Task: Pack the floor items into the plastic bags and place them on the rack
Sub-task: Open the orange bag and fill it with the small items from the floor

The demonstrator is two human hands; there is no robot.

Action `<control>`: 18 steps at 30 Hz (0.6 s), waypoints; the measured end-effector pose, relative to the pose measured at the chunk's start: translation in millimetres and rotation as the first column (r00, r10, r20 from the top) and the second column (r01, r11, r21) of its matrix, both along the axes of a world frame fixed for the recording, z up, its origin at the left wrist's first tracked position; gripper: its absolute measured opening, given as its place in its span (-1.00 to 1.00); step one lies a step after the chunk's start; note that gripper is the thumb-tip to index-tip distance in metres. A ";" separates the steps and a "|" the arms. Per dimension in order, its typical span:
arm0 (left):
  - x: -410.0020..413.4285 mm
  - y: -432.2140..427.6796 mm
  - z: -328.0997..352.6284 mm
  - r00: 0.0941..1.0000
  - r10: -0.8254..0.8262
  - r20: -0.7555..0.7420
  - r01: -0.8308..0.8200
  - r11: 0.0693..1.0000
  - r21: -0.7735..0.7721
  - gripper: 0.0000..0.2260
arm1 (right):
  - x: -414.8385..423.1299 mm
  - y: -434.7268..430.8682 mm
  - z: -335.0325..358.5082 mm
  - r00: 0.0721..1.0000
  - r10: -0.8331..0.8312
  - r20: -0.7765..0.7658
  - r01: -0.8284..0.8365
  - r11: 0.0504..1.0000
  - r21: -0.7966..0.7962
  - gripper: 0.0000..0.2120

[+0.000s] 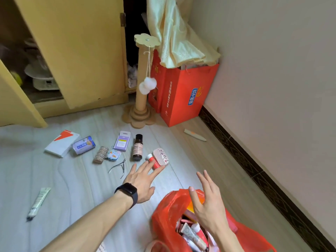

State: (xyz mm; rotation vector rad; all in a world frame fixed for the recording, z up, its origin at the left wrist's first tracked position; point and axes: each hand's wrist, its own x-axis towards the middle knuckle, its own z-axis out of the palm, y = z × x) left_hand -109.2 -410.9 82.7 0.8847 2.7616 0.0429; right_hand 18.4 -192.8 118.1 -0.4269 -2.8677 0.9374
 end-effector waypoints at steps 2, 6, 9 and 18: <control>-16.4 -1.5 -13.2 1.000 0.030 0.006 -0.030 1.000 -0.006 -0.25 | -35.8 6.2 -8.8 0.998 0.025 0.057 -0.027 0.999 0.037 -0.47; -51.1 5.3 -49.1 0.997 0.073 0.029 -0.073 0.997 -0.005 -0.27 | -108.1 27.1 -54.4 0.948 0.065 0.311 -0.093 0.993 0.075 -0.45; -70.8 15.8 -80.9 0.994 0.085 0.075 -0.084 0.996 -0.018 -0.25 | -147.2 40.8 -106.1 0.818 0.094 0.568 -0.188 0.976 0.108 -0.42; -131.2 57.1 -150.8 0.997 0.008 0.076 -0.010 1.000 0.024 -0.23 | -190.3 45.5 -203.2 0.686 0.089 0.722 -0.301 0.938 0.170 -0.40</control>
